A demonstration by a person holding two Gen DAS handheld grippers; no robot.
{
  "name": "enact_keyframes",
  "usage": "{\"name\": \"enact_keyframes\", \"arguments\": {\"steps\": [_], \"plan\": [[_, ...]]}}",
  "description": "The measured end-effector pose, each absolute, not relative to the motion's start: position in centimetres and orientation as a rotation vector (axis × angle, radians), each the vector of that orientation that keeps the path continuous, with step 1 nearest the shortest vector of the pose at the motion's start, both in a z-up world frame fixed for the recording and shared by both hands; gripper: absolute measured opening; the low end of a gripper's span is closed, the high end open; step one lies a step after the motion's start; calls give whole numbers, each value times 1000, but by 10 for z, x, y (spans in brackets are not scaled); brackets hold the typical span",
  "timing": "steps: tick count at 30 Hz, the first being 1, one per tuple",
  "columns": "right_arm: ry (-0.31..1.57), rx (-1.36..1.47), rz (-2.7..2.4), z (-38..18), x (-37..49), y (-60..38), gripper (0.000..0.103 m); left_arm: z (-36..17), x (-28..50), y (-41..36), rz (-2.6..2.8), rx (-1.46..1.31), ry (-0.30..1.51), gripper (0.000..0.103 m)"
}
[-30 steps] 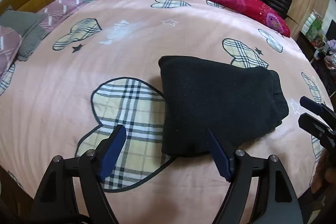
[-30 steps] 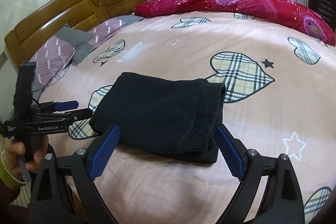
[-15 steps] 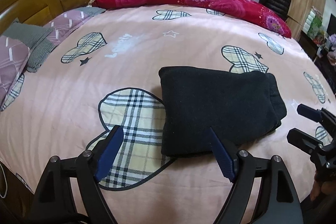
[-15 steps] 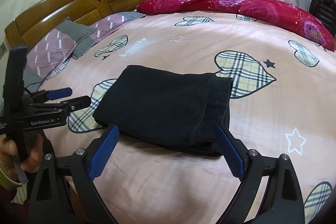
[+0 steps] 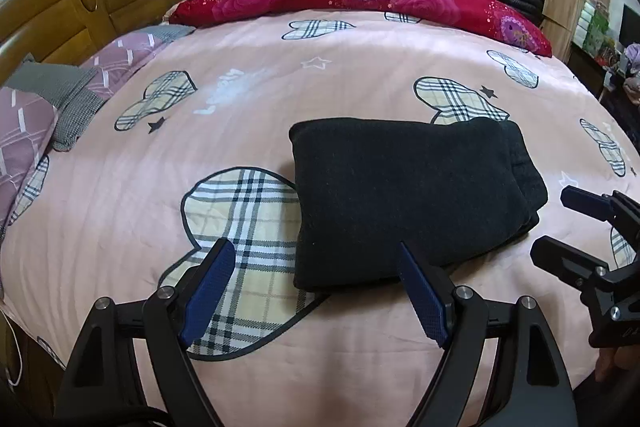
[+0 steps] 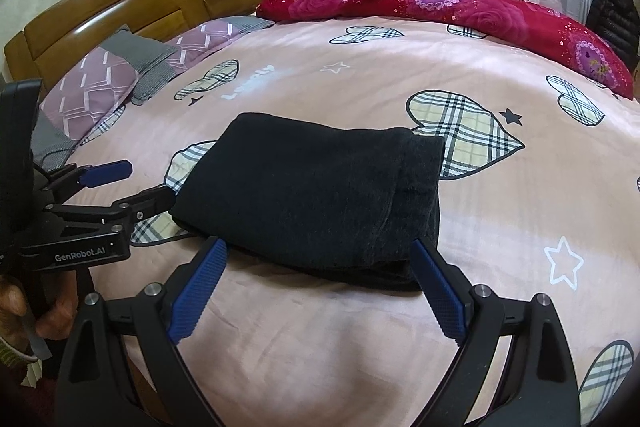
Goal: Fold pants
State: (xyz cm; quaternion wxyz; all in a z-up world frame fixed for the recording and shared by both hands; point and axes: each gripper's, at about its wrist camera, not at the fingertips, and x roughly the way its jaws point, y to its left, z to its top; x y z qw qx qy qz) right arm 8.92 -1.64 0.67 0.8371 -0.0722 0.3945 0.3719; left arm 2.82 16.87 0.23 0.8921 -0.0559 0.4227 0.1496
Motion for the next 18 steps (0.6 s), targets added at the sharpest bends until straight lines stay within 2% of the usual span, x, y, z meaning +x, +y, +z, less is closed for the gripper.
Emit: {"name": "enact_keyframes", "arguments": {"steps": [18], "plan": [[809,-150,777,2,84,-10,93,-7,31,173,346,-108,876,83]]}}
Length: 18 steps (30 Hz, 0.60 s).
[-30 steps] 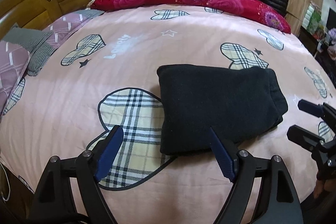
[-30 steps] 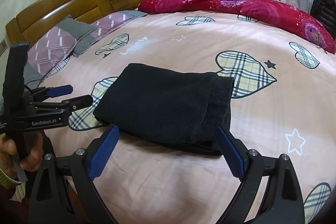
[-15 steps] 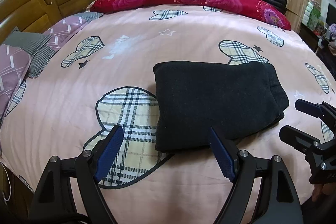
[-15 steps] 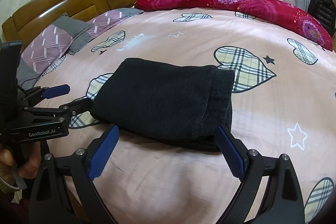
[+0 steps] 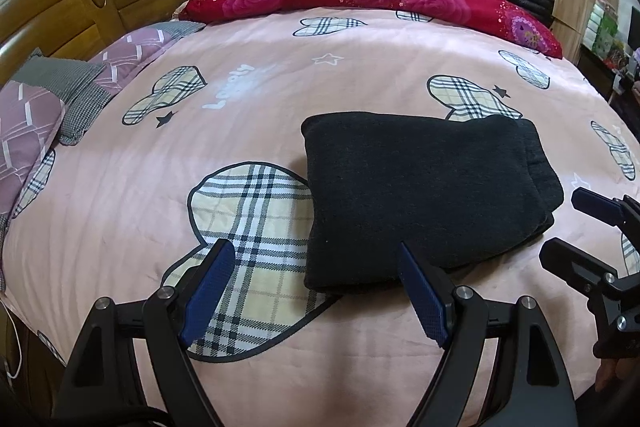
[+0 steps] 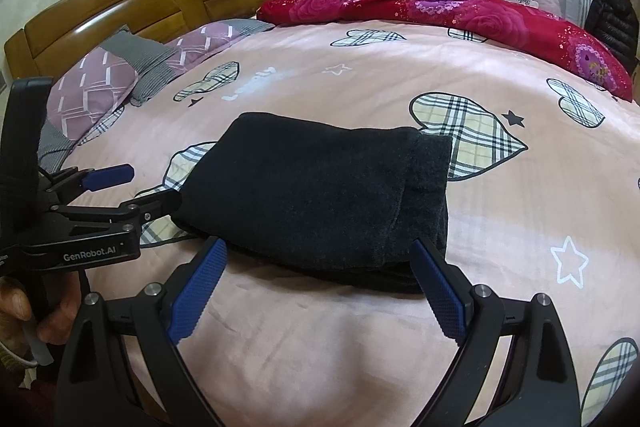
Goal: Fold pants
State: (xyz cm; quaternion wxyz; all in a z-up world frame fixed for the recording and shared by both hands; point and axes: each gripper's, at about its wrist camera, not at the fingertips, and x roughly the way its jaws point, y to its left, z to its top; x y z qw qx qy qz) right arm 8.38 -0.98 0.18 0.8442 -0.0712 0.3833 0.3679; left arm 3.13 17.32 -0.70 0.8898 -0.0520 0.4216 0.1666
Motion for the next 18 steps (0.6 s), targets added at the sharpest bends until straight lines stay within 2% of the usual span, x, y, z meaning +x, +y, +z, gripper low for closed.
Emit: {"name": "enact_keyframes", "arguments": {"steps": [18], "plan": [[814,-119,765,-3,88,-11,93,-8,31,173,341,-105,871,83]]}}
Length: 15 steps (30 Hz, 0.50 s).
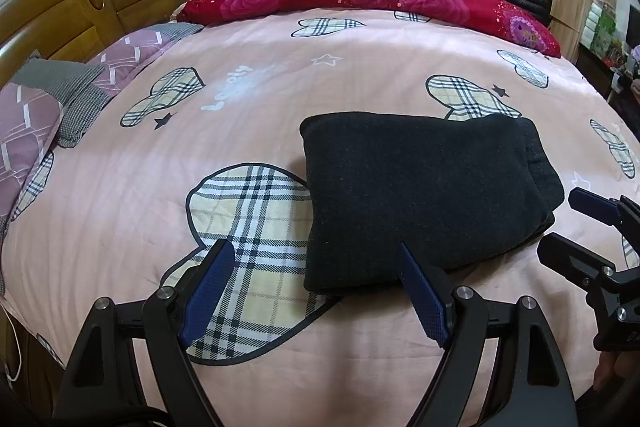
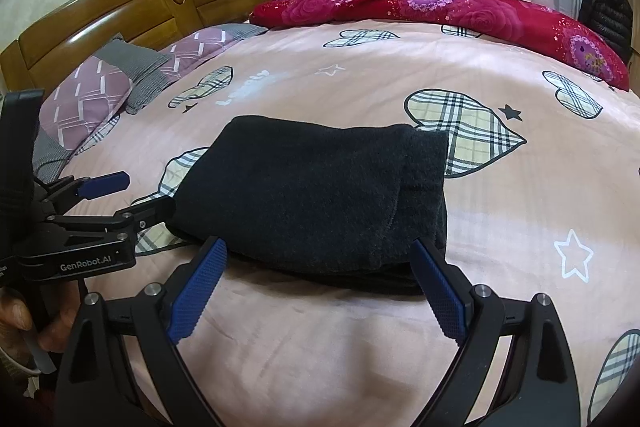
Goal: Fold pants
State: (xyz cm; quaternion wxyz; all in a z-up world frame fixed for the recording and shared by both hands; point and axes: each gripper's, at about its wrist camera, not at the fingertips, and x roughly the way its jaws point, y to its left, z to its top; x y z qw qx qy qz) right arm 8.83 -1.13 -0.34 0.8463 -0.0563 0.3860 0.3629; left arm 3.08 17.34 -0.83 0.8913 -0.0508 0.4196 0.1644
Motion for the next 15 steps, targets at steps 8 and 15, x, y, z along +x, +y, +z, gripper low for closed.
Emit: {"name": "enact_keyframes", "arguments": {"steps": [8,15], "plan": [[814,-106,759,-4,88,-12,93,-8,30,170,328,-107,863,83],[806,-98,756,-5,88,-12,93,-7,30,169,328,-108,856,83]]}}
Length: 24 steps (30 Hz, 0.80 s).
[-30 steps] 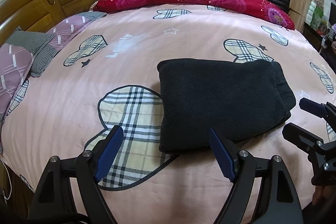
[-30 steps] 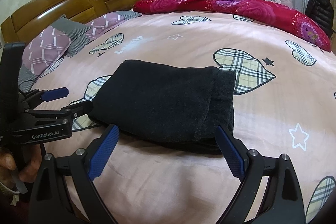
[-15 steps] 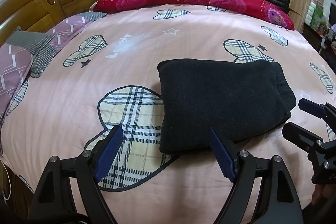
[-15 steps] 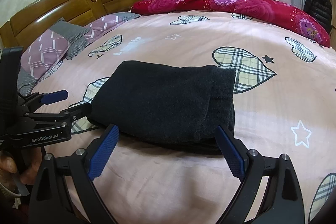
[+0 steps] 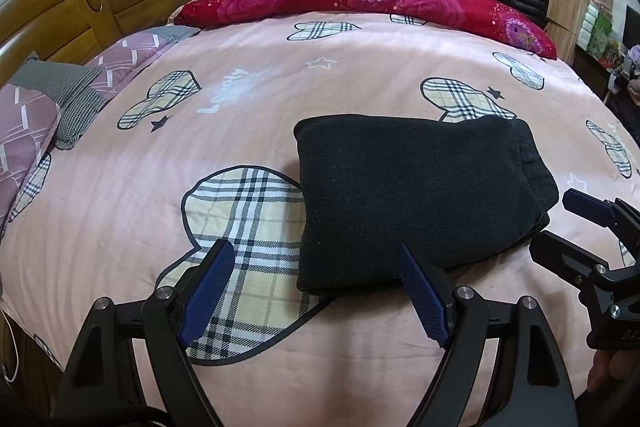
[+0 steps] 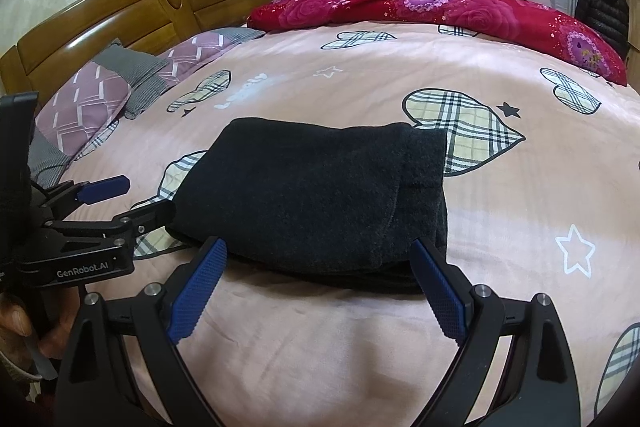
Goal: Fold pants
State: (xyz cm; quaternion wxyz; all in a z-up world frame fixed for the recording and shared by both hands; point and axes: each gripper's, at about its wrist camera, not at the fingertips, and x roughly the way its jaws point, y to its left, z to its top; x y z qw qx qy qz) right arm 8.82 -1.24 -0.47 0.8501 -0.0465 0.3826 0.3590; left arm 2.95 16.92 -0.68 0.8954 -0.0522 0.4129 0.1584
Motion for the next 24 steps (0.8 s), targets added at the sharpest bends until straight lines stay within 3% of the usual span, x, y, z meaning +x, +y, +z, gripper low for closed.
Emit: {"name": "enact_keyframes", "arguments": {"steps": [24], "plan": [[802,-87,759,-6,87,-14,93,-6,29,166,319,-99,854,84]]}}
